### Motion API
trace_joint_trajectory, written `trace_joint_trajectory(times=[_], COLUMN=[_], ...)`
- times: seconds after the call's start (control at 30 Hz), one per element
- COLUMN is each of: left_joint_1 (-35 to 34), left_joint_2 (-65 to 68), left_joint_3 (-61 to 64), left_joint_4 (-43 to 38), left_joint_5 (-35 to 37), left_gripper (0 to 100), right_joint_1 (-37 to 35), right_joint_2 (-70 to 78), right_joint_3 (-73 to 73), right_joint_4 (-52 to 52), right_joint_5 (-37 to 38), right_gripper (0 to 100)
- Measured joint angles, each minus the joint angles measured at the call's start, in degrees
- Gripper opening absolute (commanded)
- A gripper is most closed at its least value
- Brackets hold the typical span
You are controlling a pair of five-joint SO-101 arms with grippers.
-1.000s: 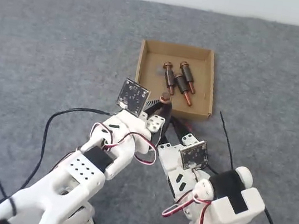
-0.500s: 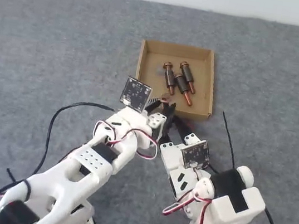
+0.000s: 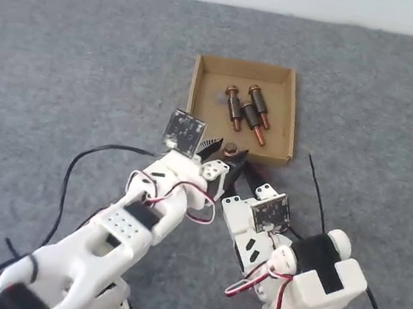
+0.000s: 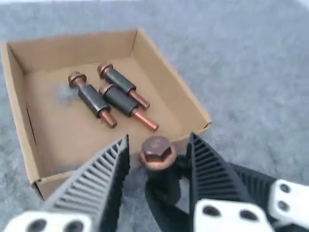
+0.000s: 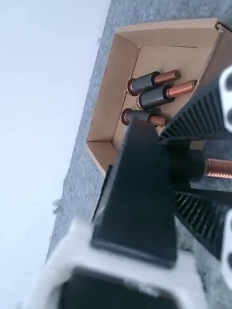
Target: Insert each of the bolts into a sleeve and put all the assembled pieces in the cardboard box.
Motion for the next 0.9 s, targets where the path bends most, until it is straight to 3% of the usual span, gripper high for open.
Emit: trace_joint_trajectory(times=[0.23, 0.63, 0.9], left_joint_1=[0.0, -0.62, -6.77], left_joint_2=[-16.7, -43.16, -48.26], left_joint_3=[6.24, 6.33, 6.59], left_joint_4=[0.88, 27.96, 34.73], left_joint_5=[0.0, 0.0, 0.0], left_gripper=[18, 18, 14], right_joint_1=[0.0, 0.0, 0.18], right_joint_2=[0.0, 0.0, 0.0], right_joint_3=[0.0, 0.0, 0.0], right_joint_4=[0.0, 0.0, 0.09], right_joint_5=[0.0, 0.0, 0.0], right_gripper=[0.6, 0.6, 0.6])
